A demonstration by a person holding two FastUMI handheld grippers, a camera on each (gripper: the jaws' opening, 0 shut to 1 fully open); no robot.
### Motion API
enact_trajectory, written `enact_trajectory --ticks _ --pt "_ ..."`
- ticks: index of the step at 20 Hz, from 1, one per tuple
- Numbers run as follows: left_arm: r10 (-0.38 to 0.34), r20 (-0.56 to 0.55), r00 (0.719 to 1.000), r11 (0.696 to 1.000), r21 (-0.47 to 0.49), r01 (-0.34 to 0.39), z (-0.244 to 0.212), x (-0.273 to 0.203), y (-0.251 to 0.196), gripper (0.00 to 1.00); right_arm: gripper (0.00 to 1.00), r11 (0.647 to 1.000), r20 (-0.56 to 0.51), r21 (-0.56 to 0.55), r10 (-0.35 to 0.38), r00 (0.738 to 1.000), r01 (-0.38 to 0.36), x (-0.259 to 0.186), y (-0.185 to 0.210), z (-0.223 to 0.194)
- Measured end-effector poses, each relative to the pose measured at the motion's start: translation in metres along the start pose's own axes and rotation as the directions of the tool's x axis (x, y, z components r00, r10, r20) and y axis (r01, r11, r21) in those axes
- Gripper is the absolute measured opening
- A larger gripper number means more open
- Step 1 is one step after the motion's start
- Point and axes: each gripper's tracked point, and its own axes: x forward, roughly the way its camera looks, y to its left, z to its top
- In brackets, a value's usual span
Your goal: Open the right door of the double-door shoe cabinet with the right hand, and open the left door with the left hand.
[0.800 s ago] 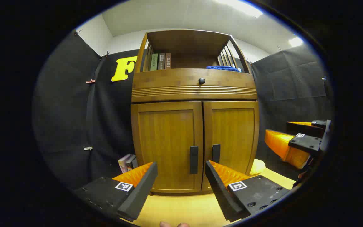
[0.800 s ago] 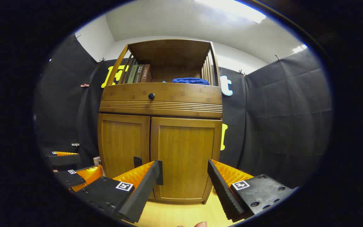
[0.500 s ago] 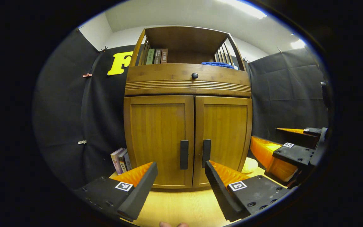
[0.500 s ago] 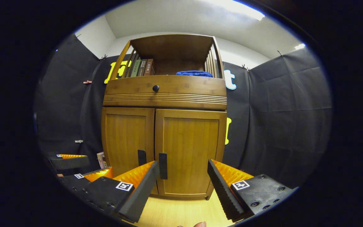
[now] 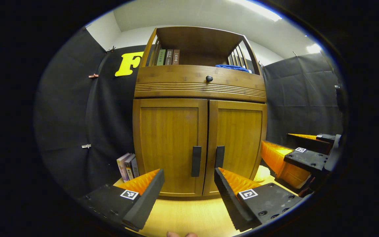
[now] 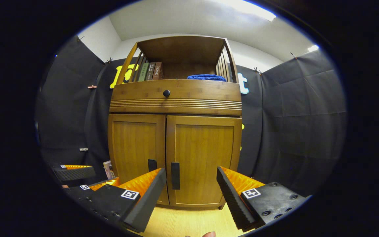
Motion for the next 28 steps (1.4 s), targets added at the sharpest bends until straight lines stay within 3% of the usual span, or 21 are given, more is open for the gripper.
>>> enact_trajectory --ticks 6,12,18,25,26,27,28 --pt "-0.008 0.027 1.0 1.0 -0.008 0.008 0.013 0.005 0.02 0.94 0.97 0.998 0.053 0.016 -0.067 0.996 0.067 0.007 -0.006 0.02" --pt "-0.01 0.053 0.999 1.0 -0.007 0.011 0.028 0.009 0.04 0.94 0.95 1.0 0.011 0.005 -0.015 1.0 0.015 0.046 0.01 0.007" --pt "-0.014 0.043 0.999 1.0 0.002 0.014 0.025 0.013 0.049 0.94 0.98 0.998 -0.05 -0.035 0.044 0.998 -0.046 0.109 0.037 -0.05" --pt "-0.015 -0.007 1.0 0.999 -0.04 0.015 0.003 0.021 0.055 0.94 0.98 0.999 -0.176 0.018 0.033 0.984 -0.03 0.165 0.044 -0.115" --pt "-0.014 -0.009 1.0 0.999 -0.037 0.014 0.002 0.023 0.057 0.94 0.97 0.999 -0.181 0.023 0.034 0.983 -0.03 0.171 0.044 -0.124" --pt "-0.013 -0.012 1.0 0.999 -0.034 0.012 0.0 0.024 0.059 0.94 0.85 0.999 -0.194 0.037 0.027 0.981 -0.02 0.178 0.044 -0.132" --pt "-0.012 -0.018 1.0 0.999 -0.037 0.012 0.0 0.025 0.061 0.94 0.8 0.998 -0.212 0.059 0.018 0.977 -0.006 0.183 0.045 -0.139"
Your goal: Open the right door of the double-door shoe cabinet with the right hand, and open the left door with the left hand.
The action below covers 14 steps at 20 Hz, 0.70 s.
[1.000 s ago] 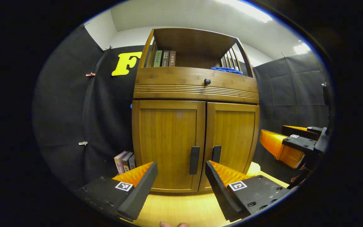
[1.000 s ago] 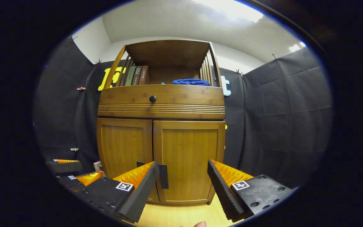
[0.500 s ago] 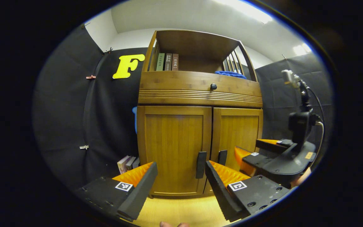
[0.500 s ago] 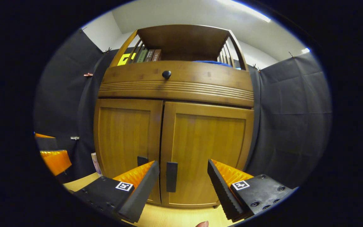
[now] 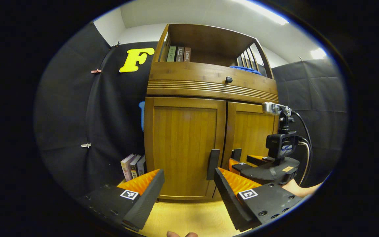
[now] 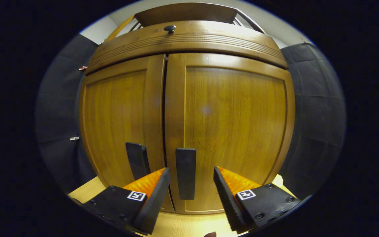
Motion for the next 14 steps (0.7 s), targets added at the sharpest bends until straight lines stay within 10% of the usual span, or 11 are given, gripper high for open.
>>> enact_trajectory --ticks 3,6,7,14 --pt "0.0 -0.016 1.0 0.999 -0.038 -0.001 -0.007 0.004 0.007 0.94 0.57 0.999 0.0 0.032 -0.01 1.0 0.01 0.015 0.004 -0.001" --pt "0.02 -0.036 0.999 0.999 -0.033 -0.021 -0.01 0.004 0.016 0.94 0.54 1.0 0.005 0.009 -0.027 1.0 0.027 0.029 0.008 -0.004" --pt "0.024 -0.037 0.999 0.999 -0.031 -0.025 -0.011 0.003 0.018 0.94 0.34 0.999 0.005 0.014 -0.035 0.999 0.035 0.014 0.006 -0.003" --pt "0.043 -0.028 0.999 0.999 -0.028 -0.043 -0.006 -0.007 0.022 0.94 0.2 1.0 -0.009 0.02 0.003 1.0 -0.003 0.008 0.006 0.001"
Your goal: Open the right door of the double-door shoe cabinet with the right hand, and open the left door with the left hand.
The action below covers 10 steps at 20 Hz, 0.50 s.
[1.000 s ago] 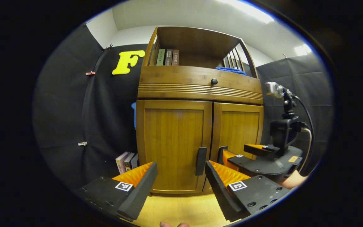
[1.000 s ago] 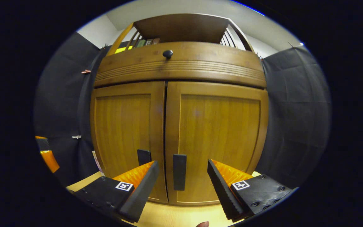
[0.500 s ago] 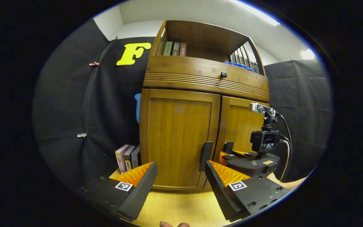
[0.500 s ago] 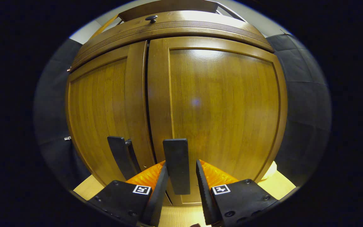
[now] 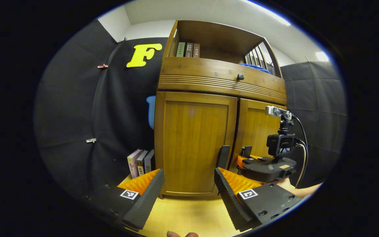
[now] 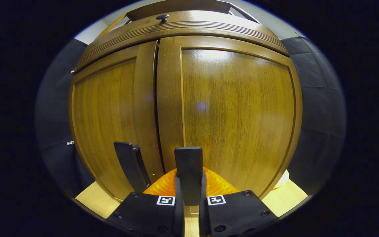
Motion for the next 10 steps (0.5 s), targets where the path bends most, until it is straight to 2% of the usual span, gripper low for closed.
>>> enact_trajectory --ticks 7,10 --pt "-0.015 0.016 1.0 1.0 0.009 0.015 0.003 -0.015 -0.018 0.94 0.21 0.991 -0.002 0.041 0.127 0.992 -0.127 -0.062 -0.014 -0.01" --pt "-0.02 0.014 1.0 1.0 0.018 0.02 0.003 -0.02 -0.027 0.94 0.21 0.989 0.002 0.029 0.146 0.989 -0.146 -0.089 -0.027 -0.01"
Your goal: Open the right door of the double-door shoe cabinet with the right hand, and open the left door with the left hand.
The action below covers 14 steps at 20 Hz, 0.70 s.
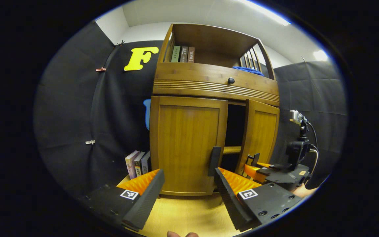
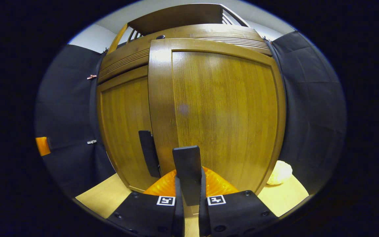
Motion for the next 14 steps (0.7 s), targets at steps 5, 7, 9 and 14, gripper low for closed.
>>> enact_trajectory --ticks 5,7,9,14 --pt "-0.011 0.0 1.0 1.0 0.002 0.011 0.001 -0.006 -0.023 0.94 0.2 1.0 -0.006 0.006 0.006 1.0 -0.006 -0.042 -0.02 -0.002" --pt "-0.016 0.002 1.0 1.0 0.011 0.016 0.002 -0.008 -0.033 0.94 0.2 1.0 -0.01 0.005 0.01 1.0 -0.01 -0.056 -0.03 -0.002" --pt "-0.02 0.009 1.0 1.0 0.016 0.02 0.004 -0.009 -0.043 0.94 0.2 1.0 -0.016 0.004 0.013 1.0 -0.012 -0.071 -0.04 -0.001" --pt "-0.02 0.003 1.0 1.0 0.006 0.02 0.007 -0.008 -0.073 0.94 0.2 0.999 -0.037 0.003 -0.038 0.999 0.038 -0.101 -0.075 0.001"
